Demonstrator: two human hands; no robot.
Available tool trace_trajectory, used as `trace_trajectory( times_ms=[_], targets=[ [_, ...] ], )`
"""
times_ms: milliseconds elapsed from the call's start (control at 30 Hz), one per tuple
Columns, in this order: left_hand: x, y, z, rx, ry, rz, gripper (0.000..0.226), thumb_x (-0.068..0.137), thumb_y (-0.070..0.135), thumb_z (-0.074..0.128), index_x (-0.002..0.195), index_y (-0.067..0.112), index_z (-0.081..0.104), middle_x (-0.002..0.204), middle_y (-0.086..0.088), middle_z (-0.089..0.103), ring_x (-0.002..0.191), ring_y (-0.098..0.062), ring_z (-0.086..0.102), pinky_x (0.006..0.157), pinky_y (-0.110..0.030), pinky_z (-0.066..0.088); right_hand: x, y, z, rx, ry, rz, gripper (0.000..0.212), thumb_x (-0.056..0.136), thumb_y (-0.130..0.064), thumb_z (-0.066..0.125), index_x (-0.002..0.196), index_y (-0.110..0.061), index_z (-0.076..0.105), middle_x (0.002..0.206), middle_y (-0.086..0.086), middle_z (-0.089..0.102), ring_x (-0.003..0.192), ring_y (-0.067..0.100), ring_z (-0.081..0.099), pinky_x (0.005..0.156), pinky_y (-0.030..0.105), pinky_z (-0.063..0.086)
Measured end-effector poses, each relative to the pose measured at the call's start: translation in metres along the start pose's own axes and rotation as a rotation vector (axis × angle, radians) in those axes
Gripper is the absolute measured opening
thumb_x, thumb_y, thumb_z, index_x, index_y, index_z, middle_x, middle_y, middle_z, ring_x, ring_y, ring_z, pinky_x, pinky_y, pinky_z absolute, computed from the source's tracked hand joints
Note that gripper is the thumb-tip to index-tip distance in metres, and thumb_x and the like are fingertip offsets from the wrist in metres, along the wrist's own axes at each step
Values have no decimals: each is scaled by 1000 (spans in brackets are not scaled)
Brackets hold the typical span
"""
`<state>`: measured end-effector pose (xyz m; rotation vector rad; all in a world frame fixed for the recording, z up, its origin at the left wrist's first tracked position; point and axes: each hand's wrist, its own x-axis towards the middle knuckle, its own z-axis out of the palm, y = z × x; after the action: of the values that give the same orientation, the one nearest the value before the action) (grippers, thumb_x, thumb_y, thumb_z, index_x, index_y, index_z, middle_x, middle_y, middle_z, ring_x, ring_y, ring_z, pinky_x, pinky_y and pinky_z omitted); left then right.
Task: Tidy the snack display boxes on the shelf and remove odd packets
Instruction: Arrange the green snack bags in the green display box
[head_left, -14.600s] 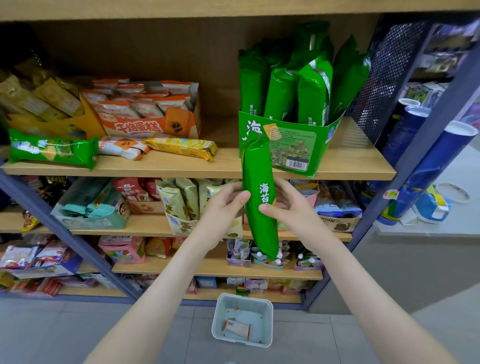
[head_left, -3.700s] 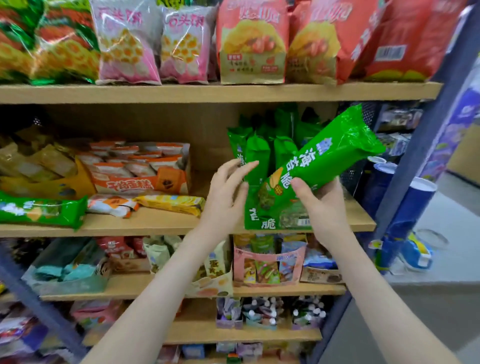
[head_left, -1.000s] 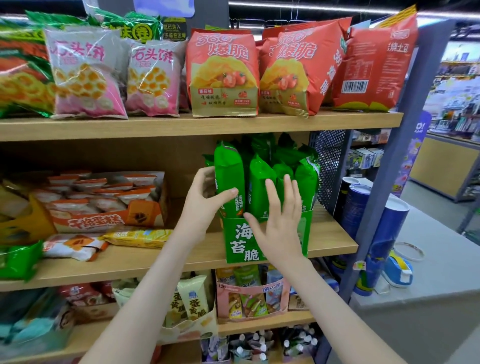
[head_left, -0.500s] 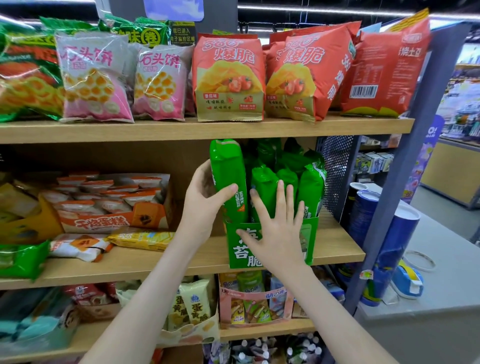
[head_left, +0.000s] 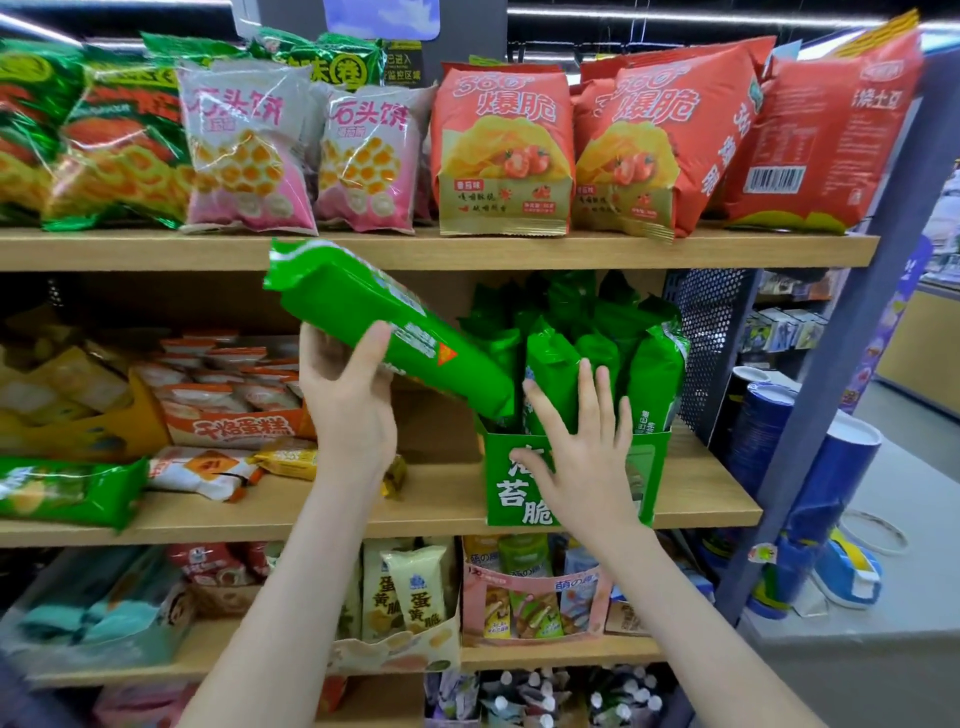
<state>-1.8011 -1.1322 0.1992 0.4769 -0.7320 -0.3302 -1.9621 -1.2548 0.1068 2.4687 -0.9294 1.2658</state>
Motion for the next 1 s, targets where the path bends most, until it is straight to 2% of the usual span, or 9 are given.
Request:
trace_trajectory(
  times_ms=[267, 367, 467, 533, 600, 667, 733, 867, 1000],
  targets=[
    [-32, 24, -45, 141, 10, -94, 45, 69, 20, 80, 110, 19, 62, 95, 4, 68, 91, -16, 62, 79, -31, 53, -8, -27, -7, 105, 27, 90, 65, 94, -40, 53, 152, -30, 25, 160, 19, -5, 147, 33, -12, 116, 57, 2],
    [-50, 32, -67, 335, -23, -200, 39, 74, 14, 72, 110, 21, 60, 95, 8, 70, 92, -13, 65, 79, -30, 53, -11, -53, -17, 301, 88, 8, 55, 96, -35, 48, 147, -20, 34, 157, 12, 15, 148, 27, 10, 119, 40, 8],
    [-72, 38, -87, 647, -154, -275, 52, 72, 27, 77, 120, 25, 56, 109, 7, 67, 102, -11, 64, 84, -27, 51, -14, -82, -34, 726, -120, 6, 44, 98, -34, 47, 141, -24, 41, 143, -8, 41, 134, -3, 31, 112, 16, 23],
    [-89, 38, -95, 841, -260, -341, 58, 77, 29, 76, 127, 34, 48, 117, 14, 61, 104, 5, 59, 82, -14, 47, -19, -97, -42, 953, -295, 96, 39, 96, -36, 47, 134, -30, 45, 135, -20, 46, 123, -15, 38, 101, 8, 31],
    [-107, 34, -101, 1024, -327, -388, 63, 82, 31, 75, 123, 55, 35, 120, 23, 52, 105, 18, 50, 83, -8, 42, -27, -103, -42, 1113, -396, 208, 36, 92, -37, 49, 125, -23, 57, 126, -11, 57, 113, -9, 51, 91, 9, 39],
    [-124, 24, -110, 1222, -368, -353, 70, 81, 38, 74, 120, 68, 24, 125, 18, 51, 114, 4, 48, 91, -22, 41, -38, -103, -39, 1170, -491, 295, 32, 91, -38, 55, 115, -19, 64, 117, -1, 63, 106, 1, 58, 87, 15, 45],
    [-141, 16, -118, 1363, -443, -303, 78, 82, 32, 73, 133, 60, 23, 129, 11, 48, 119, -13, 42, 88, -28, 35, -51, -99, -34, 1075, -553, 347, 18, 91, -29, 65, 105, -18, 65, 106, -2, 64, 95, 6, 59, 83, 16, 45],
    [-166, 0, -128, 1472, -577, -265, 75, 84, 22, 73, 148, 28, 34, 127, -1, 55, 113, -17, 36, 90, -34, 36, -75, -81, -25, 916, -690, 508, 4, 91, -14, 65, 92, -16, 62, 88, -6, 63, 78, 7, 56, 64, 9, 42],
    [-182, -15, -132, 1467, -654, -284, 76, 81, 19, 75, 147, 25, 37, 127, -3, 56, 109, -14, 34, 89, -30, 34, -97, -62, -21, 867, -691, 655, 19, 91, -13, 64, 74, -21, 61, 79, -2, 61, 75, 12, 56, 68, 22, 42]
  ],
)
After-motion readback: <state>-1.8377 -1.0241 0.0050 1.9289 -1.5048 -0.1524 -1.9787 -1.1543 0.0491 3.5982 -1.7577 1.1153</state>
